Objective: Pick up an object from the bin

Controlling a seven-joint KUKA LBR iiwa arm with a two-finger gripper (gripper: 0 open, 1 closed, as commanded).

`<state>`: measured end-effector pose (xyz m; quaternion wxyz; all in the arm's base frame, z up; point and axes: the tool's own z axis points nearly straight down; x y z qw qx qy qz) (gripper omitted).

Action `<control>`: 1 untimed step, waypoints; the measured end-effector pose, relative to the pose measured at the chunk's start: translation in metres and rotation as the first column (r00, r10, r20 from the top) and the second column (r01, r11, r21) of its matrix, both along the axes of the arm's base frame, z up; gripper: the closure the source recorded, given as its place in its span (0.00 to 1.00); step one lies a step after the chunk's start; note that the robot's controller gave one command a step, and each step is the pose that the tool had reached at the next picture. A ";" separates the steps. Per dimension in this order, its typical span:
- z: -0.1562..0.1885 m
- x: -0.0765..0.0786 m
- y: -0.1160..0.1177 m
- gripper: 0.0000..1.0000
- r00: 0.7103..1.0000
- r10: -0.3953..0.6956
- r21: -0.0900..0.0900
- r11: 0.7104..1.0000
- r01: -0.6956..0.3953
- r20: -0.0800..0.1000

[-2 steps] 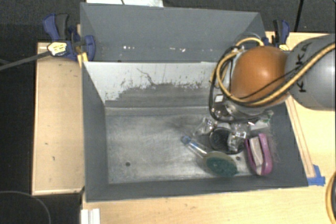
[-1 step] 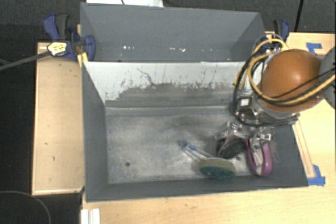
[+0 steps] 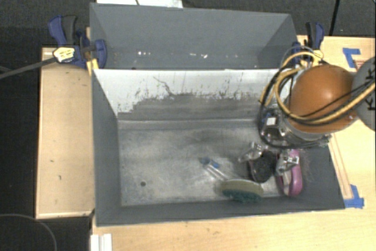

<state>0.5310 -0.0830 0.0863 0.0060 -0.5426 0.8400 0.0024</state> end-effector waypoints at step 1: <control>0.000 -0.001 -0.003 1.00 1.000 -0.002 -0.006 1.000 0.002 -0.003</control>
Offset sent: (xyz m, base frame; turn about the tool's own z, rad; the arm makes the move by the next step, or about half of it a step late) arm 0.0000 0.0000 0.0000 0.0000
